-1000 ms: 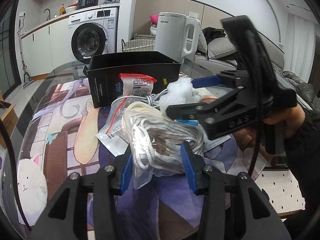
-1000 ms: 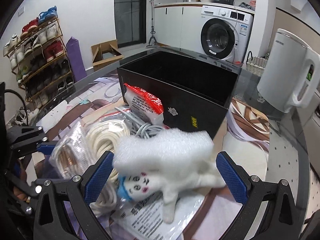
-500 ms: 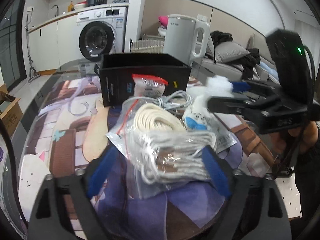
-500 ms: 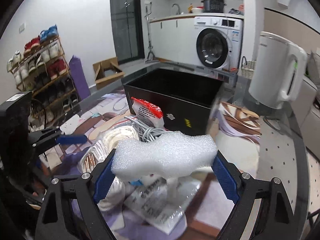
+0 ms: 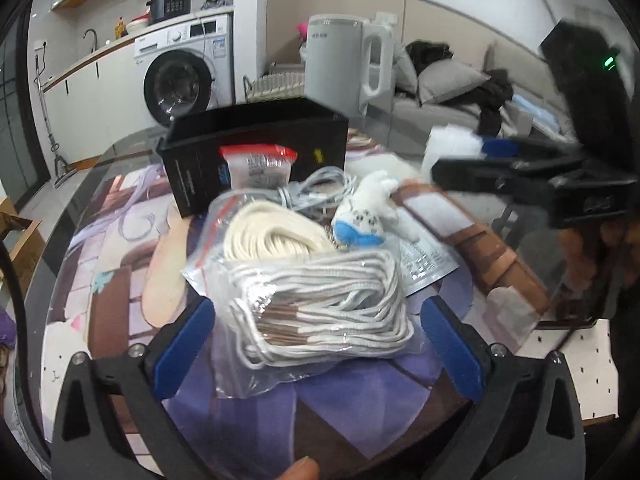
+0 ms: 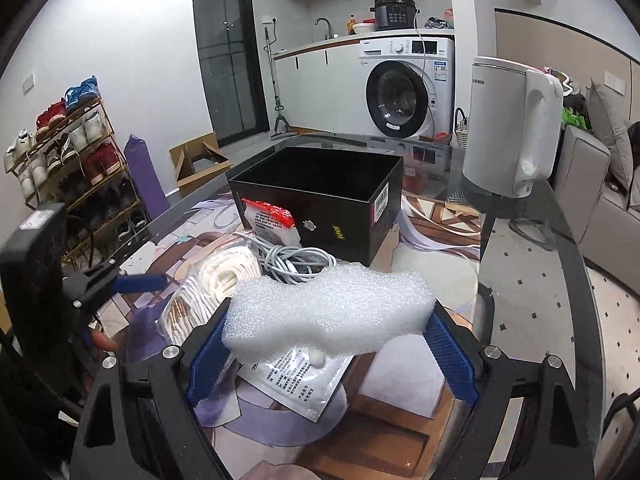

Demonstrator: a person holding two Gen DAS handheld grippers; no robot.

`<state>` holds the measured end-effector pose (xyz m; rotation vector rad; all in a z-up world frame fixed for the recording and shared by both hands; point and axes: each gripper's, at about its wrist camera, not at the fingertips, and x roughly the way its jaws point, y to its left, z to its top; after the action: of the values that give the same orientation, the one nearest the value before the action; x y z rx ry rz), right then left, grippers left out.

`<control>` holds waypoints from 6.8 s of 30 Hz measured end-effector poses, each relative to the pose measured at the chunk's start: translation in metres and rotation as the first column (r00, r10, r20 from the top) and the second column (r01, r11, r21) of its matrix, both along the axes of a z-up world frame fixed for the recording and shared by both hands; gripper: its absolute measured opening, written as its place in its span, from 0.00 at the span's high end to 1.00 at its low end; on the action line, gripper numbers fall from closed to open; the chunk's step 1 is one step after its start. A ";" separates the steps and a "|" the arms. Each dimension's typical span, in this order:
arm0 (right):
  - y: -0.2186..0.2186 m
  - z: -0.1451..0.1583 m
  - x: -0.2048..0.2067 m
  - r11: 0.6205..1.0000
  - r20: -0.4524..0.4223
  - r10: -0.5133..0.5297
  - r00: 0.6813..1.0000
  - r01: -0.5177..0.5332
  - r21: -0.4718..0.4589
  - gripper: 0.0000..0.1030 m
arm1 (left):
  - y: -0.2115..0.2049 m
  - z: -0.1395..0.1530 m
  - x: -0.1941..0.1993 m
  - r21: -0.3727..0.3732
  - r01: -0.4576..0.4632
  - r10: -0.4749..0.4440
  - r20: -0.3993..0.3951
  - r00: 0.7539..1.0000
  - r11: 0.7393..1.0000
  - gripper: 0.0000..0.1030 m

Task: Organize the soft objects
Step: 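Carry the foam into the black box and open the right tool while the left lifts the cable bag, then lower the cable bag into the black box and open the left tool, then move the right tool to the white plush doll and grasp its head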

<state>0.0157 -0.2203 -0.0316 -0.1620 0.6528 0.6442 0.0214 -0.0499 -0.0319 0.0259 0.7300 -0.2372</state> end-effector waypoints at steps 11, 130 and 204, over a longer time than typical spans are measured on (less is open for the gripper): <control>0.001 -0.001 0.000 1.000 -0.004 -0.006 1.000 0.006 0.000 0.11 | -0.010 -0.015 0.016 0.014 -0.045 0.045 -0.061 0.997 0.999 0.00; 0.038 0.012 0.031 0.997 0.082 -0.074 0.994 0.076 -0.017 0.01 | 0.062 0.051 0.049 -0.061 -0.184 0.191 0.163 0.968 0.981 0.00; 0.053 -0.048 0.018 0.995 -0.164 0.016 0.986 -0.032 -0.095 0.01 | 0.046 0.030 0.040 -0.036 -0.063 0.066 0.080 0.995 0.997 0.00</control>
<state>0.0332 -0.1669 -0.0798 -0.2095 0.8423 0.6533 0.0615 -0.0040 -0.0020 -0.0201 0.6448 -0.1853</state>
